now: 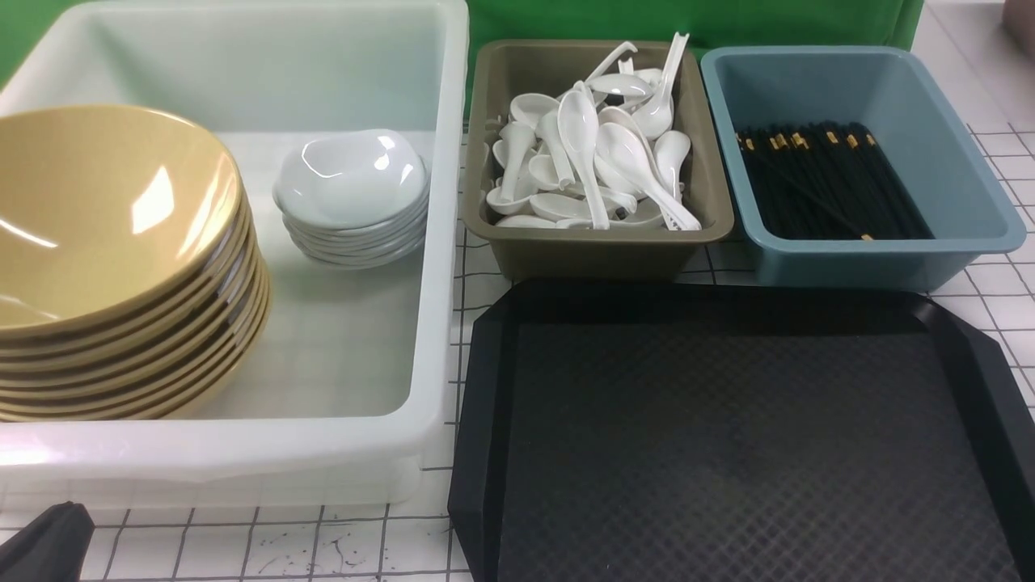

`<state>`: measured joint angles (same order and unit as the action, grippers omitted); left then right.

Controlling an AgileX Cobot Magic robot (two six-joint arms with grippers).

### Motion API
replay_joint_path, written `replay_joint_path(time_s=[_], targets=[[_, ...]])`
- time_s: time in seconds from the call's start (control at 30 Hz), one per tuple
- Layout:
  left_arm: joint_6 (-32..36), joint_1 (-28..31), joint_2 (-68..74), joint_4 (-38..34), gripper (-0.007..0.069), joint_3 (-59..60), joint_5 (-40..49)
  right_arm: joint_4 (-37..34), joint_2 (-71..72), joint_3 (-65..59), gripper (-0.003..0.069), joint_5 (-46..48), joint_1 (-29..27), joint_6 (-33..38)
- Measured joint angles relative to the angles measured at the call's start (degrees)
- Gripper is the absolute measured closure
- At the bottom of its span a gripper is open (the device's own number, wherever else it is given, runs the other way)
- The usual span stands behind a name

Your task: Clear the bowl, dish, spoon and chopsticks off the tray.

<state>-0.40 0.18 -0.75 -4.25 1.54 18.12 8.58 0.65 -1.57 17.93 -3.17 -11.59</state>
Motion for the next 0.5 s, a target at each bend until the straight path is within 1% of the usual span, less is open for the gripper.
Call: replay_joint_path(time_s=[0.5], targets=[[0.0,0.0,0.0,0.0,0.0637,0.0,0.1,0.0,0.0,0.0,0.0551,0.0,0.0,0.0]])
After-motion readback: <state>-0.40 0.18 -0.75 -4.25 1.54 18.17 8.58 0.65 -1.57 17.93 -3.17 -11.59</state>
